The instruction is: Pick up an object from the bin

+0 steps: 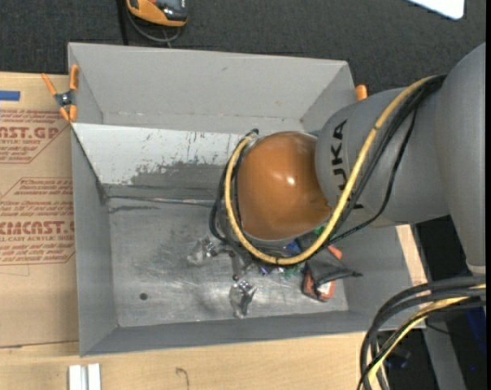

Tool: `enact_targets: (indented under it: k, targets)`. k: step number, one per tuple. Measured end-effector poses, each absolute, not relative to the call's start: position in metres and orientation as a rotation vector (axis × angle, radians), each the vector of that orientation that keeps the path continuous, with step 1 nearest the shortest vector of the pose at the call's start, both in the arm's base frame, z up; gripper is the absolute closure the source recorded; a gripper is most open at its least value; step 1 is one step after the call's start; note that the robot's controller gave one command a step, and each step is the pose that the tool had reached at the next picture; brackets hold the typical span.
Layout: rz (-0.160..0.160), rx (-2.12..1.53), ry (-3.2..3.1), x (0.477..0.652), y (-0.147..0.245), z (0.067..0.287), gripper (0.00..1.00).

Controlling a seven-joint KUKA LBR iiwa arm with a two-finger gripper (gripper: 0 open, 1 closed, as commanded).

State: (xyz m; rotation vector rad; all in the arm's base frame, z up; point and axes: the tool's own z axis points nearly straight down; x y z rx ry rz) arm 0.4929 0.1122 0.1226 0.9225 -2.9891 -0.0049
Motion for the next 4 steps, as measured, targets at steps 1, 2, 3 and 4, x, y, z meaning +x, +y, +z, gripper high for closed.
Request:
enact_targets:
  k: [1, 2, 3, 4]
  targets:
    - [-0.004, 0.825, -3.035, 0.522, 0.055, 0.140, 0.00]
    - [0.003, 0.730, -3.056, 0.514, 0.031, 0.139, 0.00]
    - [-0.003, 1.192, -2.908, 0.499, 0.023, 0.155, 0.00]
    - [-0.004, 1.037, -2.967, 0.533, -0.019, 0.152, 0.00]
